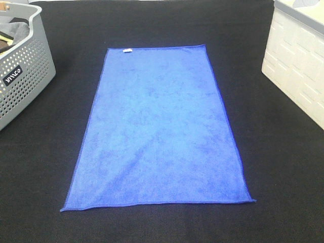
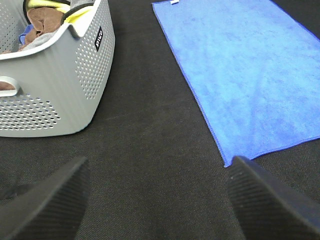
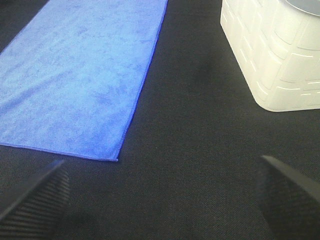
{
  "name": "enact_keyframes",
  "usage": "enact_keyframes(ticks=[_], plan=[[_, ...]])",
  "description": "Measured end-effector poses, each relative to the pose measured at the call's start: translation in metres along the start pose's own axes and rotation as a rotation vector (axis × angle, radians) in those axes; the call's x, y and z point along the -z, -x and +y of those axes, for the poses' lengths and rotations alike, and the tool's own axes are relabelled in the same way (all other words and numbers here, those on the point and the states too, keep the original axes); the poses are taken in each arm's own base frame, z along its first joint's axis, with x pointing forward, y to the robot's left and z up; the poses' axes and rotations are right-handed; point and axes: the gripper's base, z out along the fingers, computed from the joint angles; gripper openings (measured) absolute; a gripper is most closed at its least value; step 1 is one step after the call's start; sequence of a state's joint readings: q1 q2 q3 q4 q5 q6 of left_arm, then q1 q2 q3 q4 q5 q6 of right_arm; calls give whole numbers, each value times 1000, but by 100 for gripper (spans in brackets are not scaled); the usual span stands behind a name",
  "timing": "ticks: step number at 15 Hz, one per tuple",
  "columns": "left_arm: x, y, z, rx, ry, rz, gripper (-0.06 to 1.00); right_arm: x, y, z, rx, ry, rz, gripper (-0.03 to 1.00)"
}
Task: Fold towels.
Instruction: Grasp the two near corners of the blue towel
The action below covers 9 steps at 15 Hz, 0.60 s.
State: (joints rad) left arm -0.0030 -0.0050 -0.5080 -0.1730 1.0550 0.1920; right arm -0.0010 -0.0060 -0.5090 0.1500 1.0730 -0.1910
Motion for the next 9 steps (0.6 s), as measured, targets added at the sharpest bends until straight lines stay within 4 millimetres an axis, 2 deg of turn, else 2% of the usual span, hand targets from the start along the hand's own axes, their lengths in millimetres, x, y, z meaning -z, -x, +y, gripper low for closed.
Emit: enact_keyframes(ticks=[9], plan=[[0,0,0,0,0,0,73,0,0,0,0,0,0,94]])
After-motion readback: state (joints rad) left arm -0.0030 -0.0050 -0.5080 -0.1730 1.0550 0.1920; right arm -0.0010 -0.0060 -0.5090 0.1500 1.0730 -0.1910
